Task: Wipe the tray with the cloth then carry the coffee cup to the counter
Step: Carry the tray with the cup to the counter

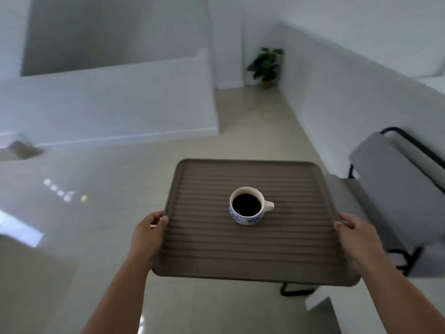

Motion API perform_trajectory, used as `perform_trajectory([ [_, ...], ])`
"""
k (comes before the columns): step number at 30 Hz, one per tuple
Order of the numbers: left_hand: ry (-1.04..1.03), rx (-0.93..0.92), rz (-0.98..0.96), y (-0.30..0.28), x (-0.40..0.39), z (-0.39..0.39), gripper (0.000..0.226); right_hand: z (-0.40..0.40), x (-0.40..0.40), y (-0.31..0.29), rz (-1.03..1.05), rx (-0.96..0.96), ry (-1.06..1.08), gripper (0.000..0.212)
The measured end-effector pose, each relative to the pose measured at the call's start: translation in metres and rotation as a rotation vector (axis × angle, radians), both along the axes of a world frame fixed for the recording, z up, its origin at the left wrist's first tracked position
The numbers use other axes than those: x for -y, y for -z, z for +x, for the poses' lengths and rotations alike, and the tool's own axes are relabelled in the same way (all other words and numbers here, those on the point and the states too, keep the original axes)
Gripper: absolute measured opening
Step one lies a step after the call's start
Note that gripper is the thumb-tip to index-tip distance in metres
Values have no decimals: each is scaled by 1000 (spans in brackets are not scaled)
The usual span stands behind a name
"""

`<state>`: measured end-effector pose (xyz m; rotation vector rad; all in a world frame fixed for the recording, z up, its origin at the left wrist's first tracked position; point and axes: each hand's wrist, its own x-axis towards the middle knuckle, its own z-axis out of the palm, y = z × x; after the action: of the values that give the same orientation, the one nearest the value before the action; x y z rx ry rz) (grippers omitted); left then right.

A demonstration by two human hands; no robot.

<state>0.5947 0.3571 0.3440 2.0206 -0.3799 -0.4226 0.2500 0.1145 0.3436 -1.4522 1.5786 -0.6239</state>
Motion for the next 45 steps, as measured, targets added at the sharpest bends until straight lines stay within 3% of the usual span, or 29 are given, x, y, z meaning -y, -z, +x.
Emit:
perform_trajectory([
  [7, -241, -149, -199, -4, -107, 82, 14, 152, -14, -11, -23, 19, -226, 34],
  [21, -711, -113, -255, -16, -285, 159, 16, 415, -107, -18, -157, -21, -654, 23],
  [31, -1050, -35, -238, -14, -337, 198, 11, 596, -159, -10, -167, 37, -1021, 8],
  [37, -1233, -42, -286, -13, -353, 251, 15, 712, -184, -26, -141, 109, -1204, 14],
  [45, -1354, -83, -384, -18, -378, 341, 17, 859, -228, -39, -137, 67, -1370, 19],
])
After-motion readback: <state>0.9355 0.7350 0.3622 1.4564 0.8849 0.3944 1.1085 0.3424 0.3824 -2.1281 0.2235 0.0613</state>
